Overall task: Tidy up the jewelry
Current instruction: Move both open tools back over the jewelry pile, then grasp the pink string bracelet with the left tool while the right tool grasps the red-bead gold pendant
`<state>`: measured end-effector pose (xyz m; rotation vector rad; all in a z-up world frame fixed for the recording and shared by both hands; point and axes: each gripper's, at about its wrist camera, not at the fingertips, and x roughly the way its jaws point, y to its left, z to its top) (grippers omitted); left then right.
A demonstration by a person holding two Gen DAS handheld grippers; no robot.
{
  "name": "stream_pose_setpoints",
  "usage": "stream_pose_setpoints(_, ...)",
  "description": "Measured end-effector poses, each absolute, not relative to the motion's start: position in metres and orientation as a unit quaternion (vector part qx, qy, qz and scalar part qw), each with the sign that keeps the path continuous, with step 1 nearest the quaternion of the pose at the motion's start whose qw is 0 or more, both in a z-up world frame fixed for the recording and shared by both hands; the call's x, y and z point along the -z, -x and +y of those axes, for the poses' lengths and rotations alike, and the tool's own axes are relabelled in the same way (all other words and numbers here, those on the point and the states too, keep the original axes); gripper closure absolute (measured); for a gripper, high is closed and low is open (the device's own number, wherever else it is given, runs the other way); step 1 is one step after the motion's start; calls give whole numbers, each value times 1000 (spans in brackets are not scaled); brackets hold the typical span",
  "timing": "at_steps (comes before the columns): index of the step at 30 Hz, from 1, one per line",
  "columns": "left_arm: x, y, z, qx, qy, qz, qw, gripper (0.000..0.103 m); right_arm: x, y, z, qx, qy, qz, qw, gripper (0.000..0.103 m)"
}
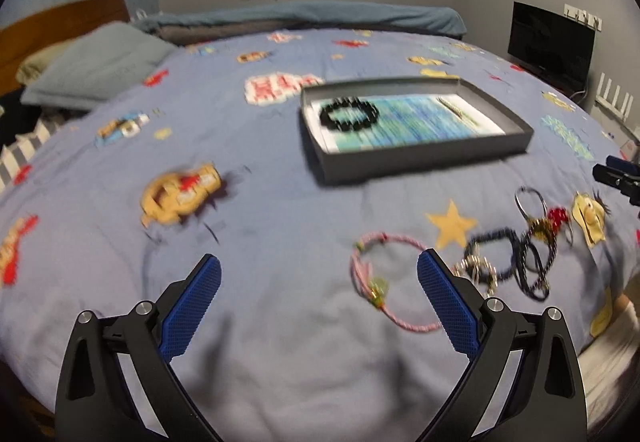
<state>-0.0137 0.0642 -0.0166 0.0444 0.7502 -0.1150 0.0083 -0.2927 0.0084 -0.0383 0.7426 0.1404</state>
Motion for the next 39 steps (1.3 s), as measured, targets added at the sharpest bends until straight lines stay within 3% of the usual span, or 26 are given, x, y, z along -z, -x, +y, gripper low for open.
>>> stream_pose_setpoints(15,41,10,42,75,-41,372,924,8,33,8,-259,-141,16,390,910,6)
stream_pose_setpoints(19,42,8,42,86,-31,375,922,12,31,11,-250,-152,27,384,910,24)
stream_pose_setpoints(26,45,6,38,95,-41,381,919,21,33,10,-243,-159,26,392,906,47)
stream_pose_setpoints(31,46,3,38,96,-39,387,916,28,35,6,-243,-153,24,398,904,76)
stream_pose_setpoints(39,48,-3,45,102,-15,396,912,34,28,9,-248,-160,13,384,909,76)
